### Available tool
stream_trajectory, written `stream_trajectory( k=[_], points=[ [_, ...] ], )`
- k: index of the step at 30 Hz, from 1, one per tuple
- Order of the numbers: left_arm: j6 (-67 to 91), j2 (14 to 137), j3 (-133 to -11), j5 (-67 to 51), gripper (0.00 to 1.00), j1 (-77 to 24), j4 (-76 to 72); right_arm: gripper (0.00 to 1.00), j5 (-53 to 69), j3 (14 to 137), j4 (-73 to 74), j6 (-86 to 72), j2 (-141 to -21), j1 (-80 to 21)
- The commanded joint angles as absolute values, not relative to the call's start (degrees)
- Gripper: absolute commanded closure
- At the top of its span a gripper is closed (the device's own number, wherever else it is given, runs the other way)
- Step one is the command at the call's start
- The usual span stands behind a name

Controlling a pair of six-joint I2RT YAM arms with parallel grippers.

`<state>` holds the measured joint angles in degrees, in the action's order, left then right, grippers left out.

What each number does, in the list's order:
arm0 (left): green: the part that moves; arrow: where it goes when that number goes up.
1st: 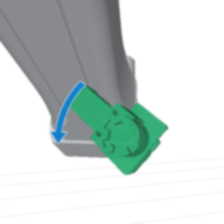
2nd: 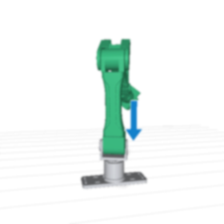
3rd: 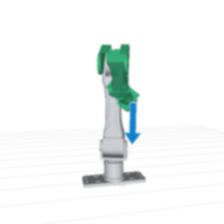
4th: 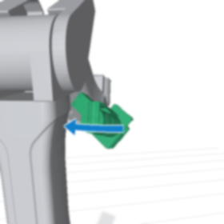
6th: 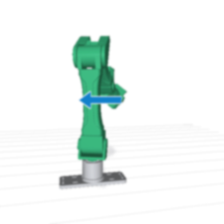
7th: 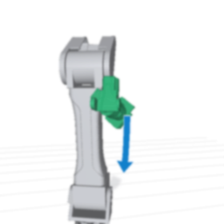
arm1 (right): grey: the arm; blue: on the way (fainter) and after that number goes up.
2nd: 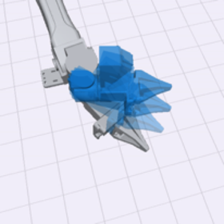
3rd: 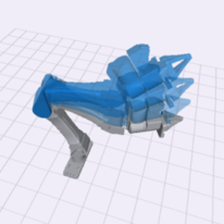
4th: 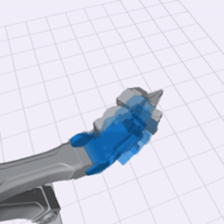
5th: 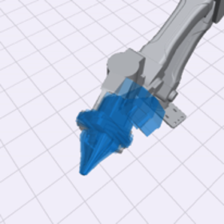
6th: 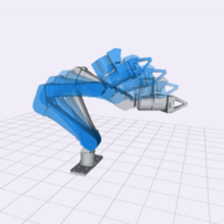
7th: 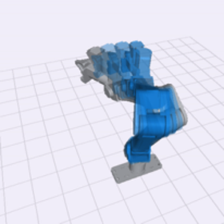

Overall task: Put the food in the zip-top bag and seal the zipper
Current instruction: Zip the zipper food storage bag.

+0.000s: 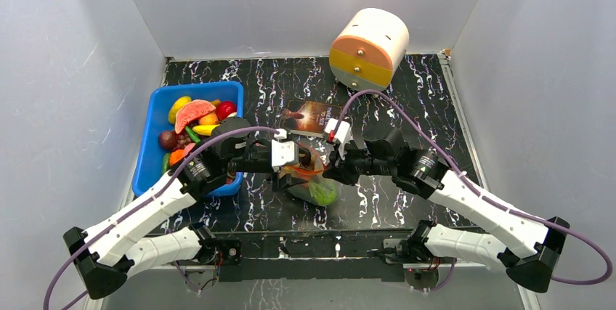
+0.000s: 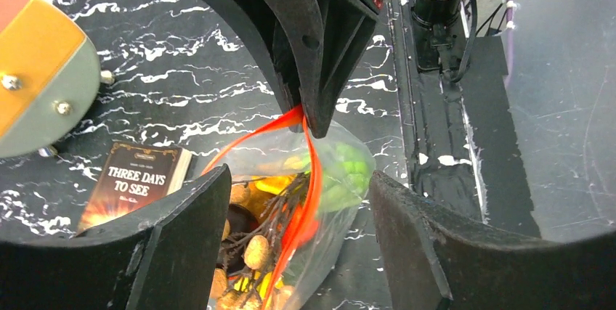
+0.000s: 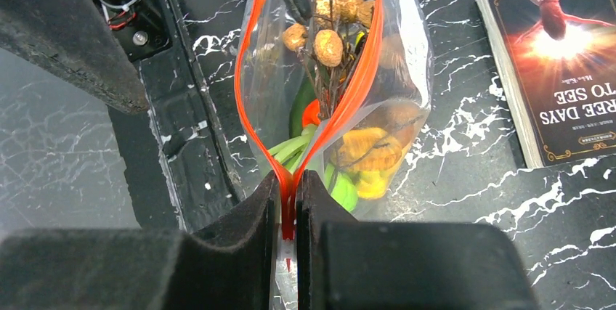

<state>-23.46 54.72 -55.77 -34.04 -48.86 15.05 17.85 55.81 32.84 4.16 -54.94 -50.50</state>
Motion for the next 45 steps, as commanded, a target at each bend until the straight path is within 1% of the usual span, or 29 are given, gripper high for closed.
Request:
stream_trajectory(
  k=[1,8,12,16,20,23,24,25,26,27,28,29,30,32,34,37,39,42,45],
  points=[
    [-32.57,54.71,-57.84,-36.75,0.31,-48.87,12.84,1.00,21.90,58.84,28.41,7.15,-54.94,-50.32],
    [-39.05,57.83,-58.76,-39.99,0.28,-48.82,14.38,1.00,22.92,58.41,26.72,7.47,-54.54,-50.34],
    [-41.99,59.71,-58.46,-39.64,0.26,-48.87,14.57,1.00,24.16,58.05,26.15,7.78,-54.30,-50.35],
    [-44.42,62.31,-59.51,-39.41,0.28,-48.87,15.77,1.00,25.10,57.24,25.63,8.23,-53.63,-50.35],
    [-46.81,64.79,-61.00,-39.93,0.36,-48.87,17.87,1.00,25.78,55.75,24.68,8.64,-52.60,-50.36],
    [-47.97,66.52,-62.68,-40.36,0.44,-48.87,19.81,1.00,25.21,55.08,24.96,8.79,-52.08,-50.29],
    [-48.16,67.00,-63.26,-40.44,0.48,-48.87,20.64,1.00,24.92,54.91,25.16,8.87,-51.85,-50.35],
    [-48.32,67.41,-63.84,-40.46,0.55,-48.87,21.55,1.00,24.43,54.58,25.23,8.88,-51.48,-50.34],
    [-48.29,67.84,-64.27,-40.06,0.66,-48.82,22.08,1.00,24.00,54.14,25.13,8.73,-51.07,-50.31],
    [-47.84,68.00,-64.48,-39.41,0.81,-48.86,21.78,1.00,23.54,53.62,24.83,8.44,-50.62,-50.30],
    [-47.02,67.84,-64.28,-38.49,0.91,-48.86,20.82,1.00,22.96,52.94,24.37,8.00,-50.02,-50.34],
    [-46.37,67.53,-63.75,-37.95,0.96,-48.87,19.94,0.98,22.14,52.39,23.70,7.40,-49.48,-50.34],
    [-45.94,67.12,-63.38,-37.67,0.97,-48.87,19.41,0.95,21.17,51.67,22.87,6.63,-48.75,-50.31],
    [-44.75,66.10,-62.85,-37.54,1.00,-48.87,18.33,0.84,17.43,49.85,20.41,4.65,-46.75,-50.30],
    [-42.92,64.96,-62.40,-37.46,1.00,-48.82,17.35,0.75,13.82,45.91,15.57,1.61,-43.57,-50.28],
    [-38.64,63.35,-61.99,-36.88,1.00,-48.87,15.81,0.67,10.91,39.54,4.68,-3.52,-36.58,-50.34],
    [-35.83,62.21,-61.25,-36.71,1.00,-48.87,14.54,0.62,9.99,36.39,0.45,-5.79,-33.47,-50.31],
    [-32.75,60.34,-59.79,-37.49,1.00,-48.82,12.73,0.59,9.90,33.60,-3.12,-7.33,-31.57,-50.28],
    [-30.00,58.82,-58.12,-38.28,1.00,-48.82,10.26,0.61,10.75,32.09,-5.92,-8.68,-31.48,-50.28]
  ],
)
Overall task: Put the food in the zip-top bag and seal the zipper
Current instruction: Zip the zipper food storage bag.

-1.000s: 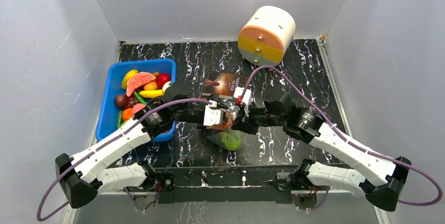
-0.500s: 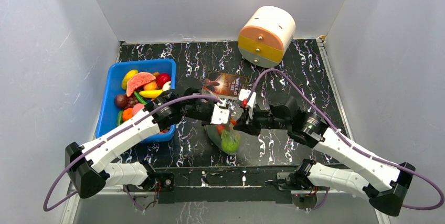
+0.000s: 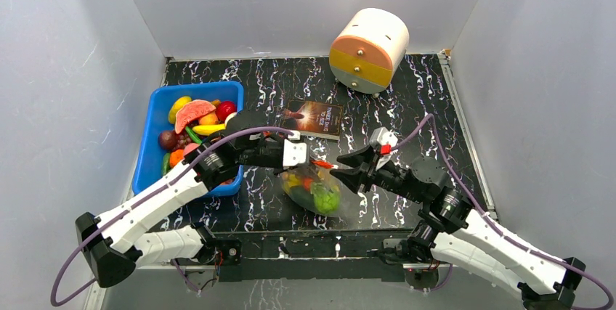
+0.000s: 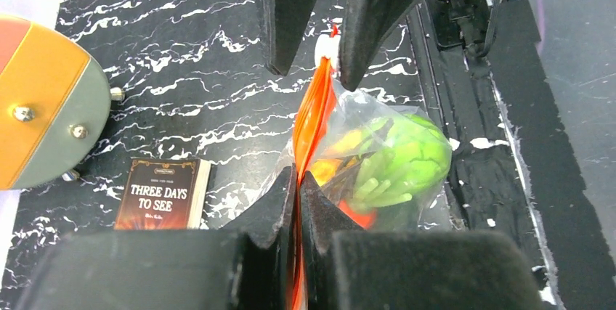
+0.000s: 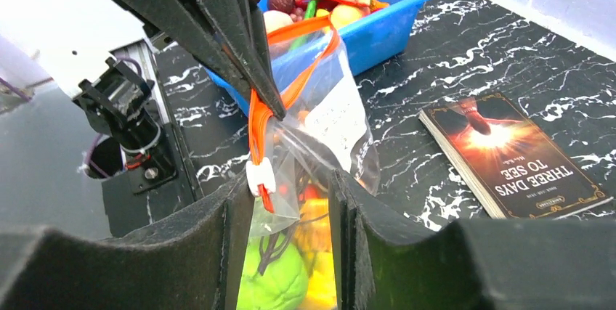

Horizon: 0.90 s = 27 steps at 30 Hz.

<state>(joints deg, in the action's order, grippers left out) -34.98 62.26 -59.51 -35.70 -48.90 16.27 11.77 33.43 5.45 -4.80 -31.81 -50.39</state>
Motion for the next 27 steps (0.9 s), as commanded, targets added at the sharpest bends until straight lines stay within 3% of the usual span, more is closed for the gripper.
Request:
stream_trajectory(
  k=[1,11,17,18,22,27],
  points=[
    [-29.18,58.54,-57.79,-38.48,1.00,-48.84,9.52,0.62,11.33,31.82,-6.65,-9.01,-31.75,-50.34],
    [-23.25,57.61,-56.24,-35.54,1.00,-48.85,4.06,0.57,15.89,29.16,-11.88,-11.20,-32.91,-50.35],
    [-20.04,55.34,-54.66,-34.59,1.00,-48.86,-0.09,0.61,14.26,28.58,-12.45,-12.57,-32.70,-50.30],
    [-19.88,55.08,-54.52,-34.62,1.00,-48.86,-0.29,0.65,14.09,28.57,-12.66,-12.91,-32.74,-50.34],
    [-19.20,54.48,-53.82,-34.29,1.00,-48.87,-0.43,0.97,14.13,28.43,-13.42,-13.44,-32.75,-50.34],
    [-17.44,53.93,-53.17,-33.12,0.98,-48.80,0.19,1.00,14.48,28.37,-13.21,-13.54,-31.92,-50.32]
  ],
)
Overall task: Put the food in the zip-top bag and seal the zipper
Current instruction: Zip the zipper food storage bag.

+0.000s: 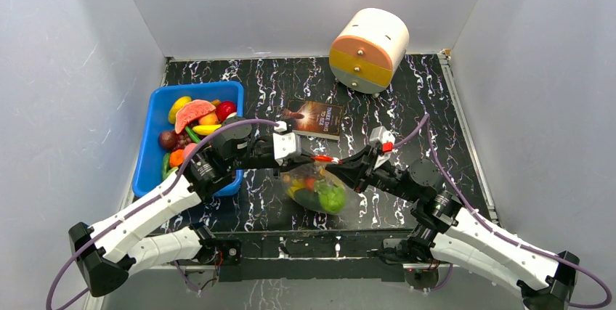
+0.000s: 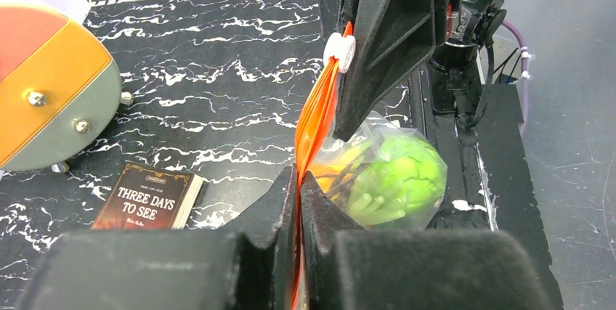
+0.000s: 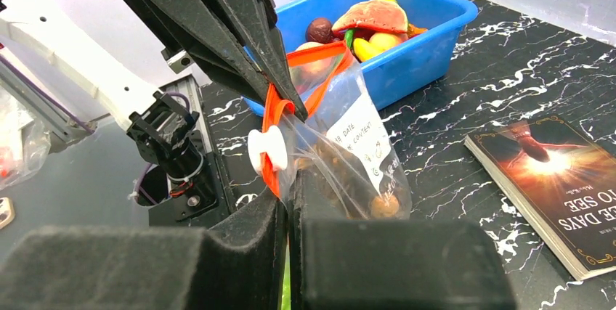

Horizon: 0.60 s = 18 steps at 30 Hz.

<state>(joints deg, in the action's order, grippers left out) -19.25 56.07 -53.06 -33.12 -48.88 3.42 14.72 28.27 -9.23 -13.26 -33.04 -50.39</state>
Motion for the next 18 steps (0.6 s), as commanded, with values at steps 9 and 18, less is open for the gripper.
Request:
stream_trajectory(
  k=[9,18],
  points=[
    [-16.43,57.46,-57.27,-42.79,0.52,-48.87,0.58,1.00,20.70,31.27,-10.55,-10.04,-35.70,-50.35],
    [-13.70,60.88,-58.97,-50.49,0.55,-48.86,-0.14,1.00,22.54,33.19,-9.67,-8.75,-38.32,-50.36]
  ],
)
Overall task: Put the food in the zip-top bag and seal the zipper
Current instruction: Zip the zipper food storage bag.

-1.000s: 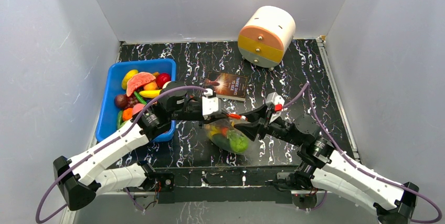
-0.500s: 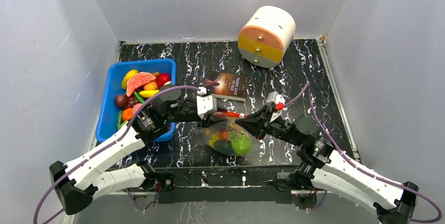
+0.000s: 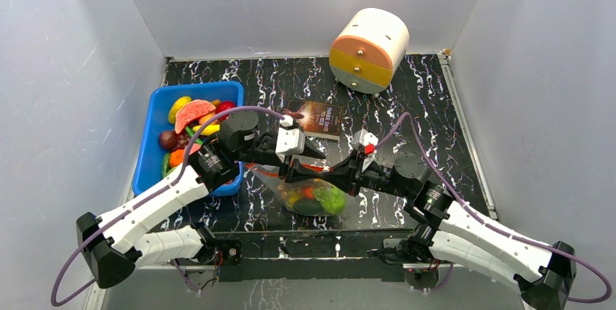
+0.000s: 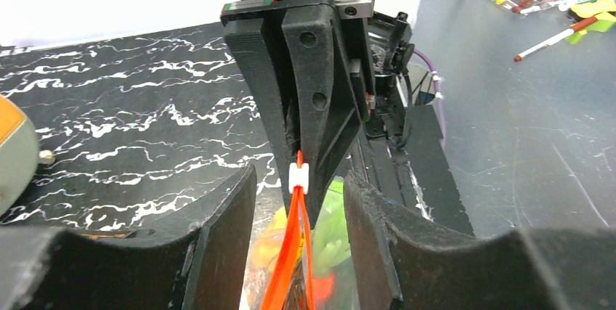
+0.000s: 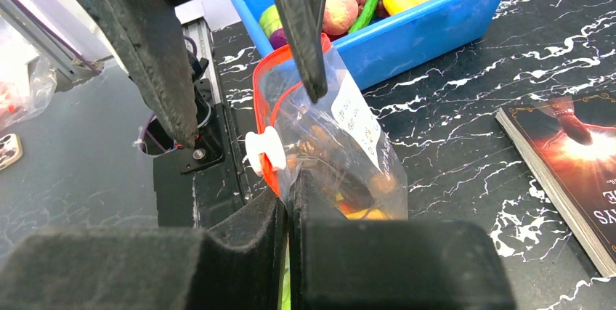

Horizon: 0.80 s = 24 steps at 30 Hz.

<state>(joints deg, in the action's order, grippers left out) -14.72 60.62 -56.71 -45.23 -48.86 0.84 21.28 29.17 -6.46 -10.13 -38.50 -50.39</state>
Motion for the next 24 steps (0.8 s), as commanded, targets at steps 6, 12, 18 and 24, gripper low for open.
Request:
stream_trajectory(
  k=[6,12,18,24],
  points=[
    [-13.25,60.85,-57.52,-50.45,0.54,-48.87,-0.24,1.00,22.50,33.21,-9.68,-8.70,-38.40,-50.36],
    [-12.53,62.05,-57.82,-50.32,0.60,-48.87,-1.82,1.00,22.59,33.34,-9.93,-8.82,-38.80,-50.31],
    [-12.65,62.96,-58.14,-50.17,0.62,-48.81,-1.52,1.00,22.50,33.40,-9.93,-9.08,-38.76,-50.32],
    [-13.40,63.37,-58.15,-49.83,0.68,-48.87,-1.05,1.00,22.45,33.31,-10.04,-9.34,-38.98,-50.31]
  ],
)
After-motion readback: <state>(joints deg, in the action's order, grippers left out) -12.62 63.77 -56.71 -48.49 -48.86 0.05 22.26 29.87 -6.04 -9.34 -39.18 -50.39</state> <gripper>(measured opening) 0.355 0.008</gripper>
